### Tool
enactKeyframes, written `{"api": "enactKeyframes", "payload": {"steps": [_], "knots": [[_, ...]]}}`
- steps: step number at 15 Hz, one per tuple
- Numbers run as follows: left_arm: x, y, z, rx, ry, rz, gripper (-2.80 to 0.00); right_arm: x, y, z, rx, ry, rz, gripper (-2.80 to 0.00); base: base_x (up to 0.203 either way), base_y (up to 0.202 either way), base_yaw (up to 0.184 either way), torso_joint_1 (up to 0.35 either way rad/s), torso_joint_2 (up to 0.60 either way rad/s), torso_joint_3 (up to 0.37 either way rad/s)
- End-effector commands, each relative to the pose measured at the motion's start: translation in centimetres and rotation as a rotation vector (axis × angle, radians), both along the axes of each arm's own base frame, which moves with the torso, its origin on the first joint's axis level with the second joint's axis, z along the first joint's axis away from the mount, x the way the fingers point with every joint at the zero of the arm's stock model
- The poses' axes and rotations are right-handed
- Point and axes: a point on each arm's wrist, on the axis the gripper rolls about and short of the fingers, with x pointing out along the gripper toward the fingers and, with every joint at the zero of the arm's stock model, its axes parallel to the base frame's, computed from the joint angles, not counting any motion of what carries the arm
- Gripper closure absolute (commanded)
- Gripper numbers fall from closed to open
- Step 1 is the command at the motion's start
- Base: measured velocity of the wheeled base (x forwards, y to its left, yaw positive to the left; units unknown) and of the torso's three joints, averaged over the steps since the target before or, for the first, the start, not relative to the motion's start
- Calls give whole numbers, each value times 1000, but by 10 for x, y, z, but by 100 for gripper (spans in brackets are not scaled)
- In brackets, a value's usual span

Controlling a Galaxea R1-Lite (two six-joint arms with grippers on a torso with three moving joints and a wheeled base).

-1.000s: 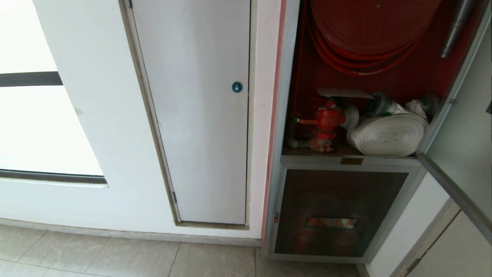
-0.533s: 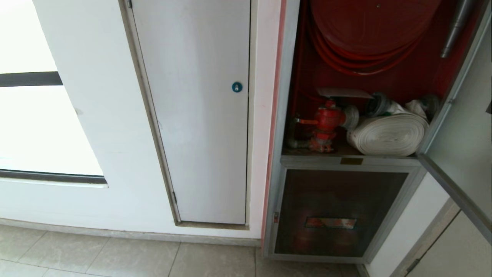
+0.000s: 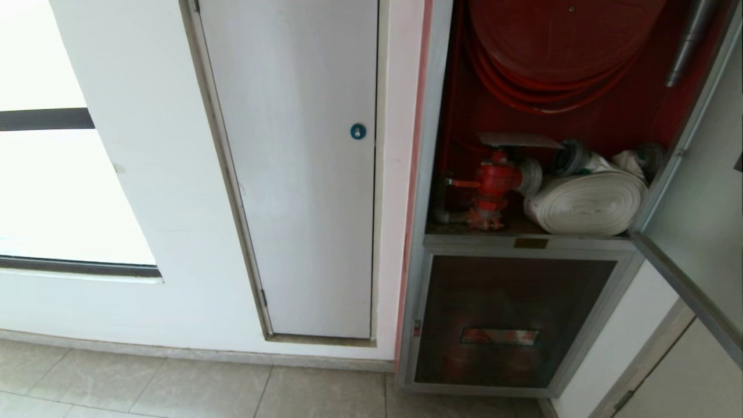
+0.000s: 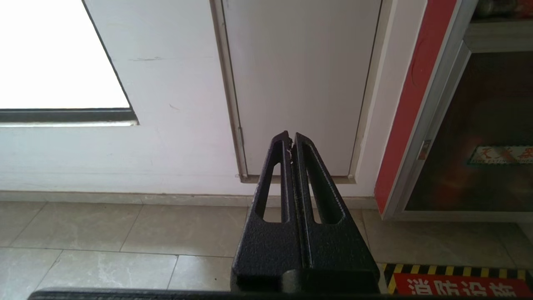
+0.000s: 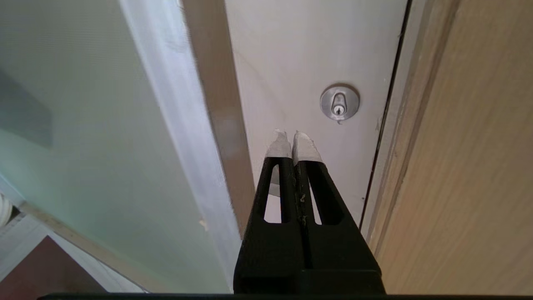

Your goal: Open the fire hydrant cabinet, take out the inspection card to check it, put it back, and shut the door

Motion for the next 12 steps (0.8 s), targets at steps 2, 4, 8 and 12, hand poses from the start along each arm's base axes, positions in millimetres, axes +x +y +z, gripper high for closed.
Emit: {"api": "enactKeyframes", "payload": {"steps": [2,4,8,12], "knots": [[1,0,-3,1,13,0,0,4,-11,-4,25,16,-6,0,0,0,0,0,0,0],[1,0,-3,0,11,0,0,8,-16,-8,44,26,0,0,0,0,0,0,0,0],[1,0,-3,0,13,0,0,12,-21,-12,23,11,34,0,0,0,0,0,0,0],[1,0,-3,0,13,0,0,13,-19,-15,9,6,104,0,0,0,0,0,0,0]]}}
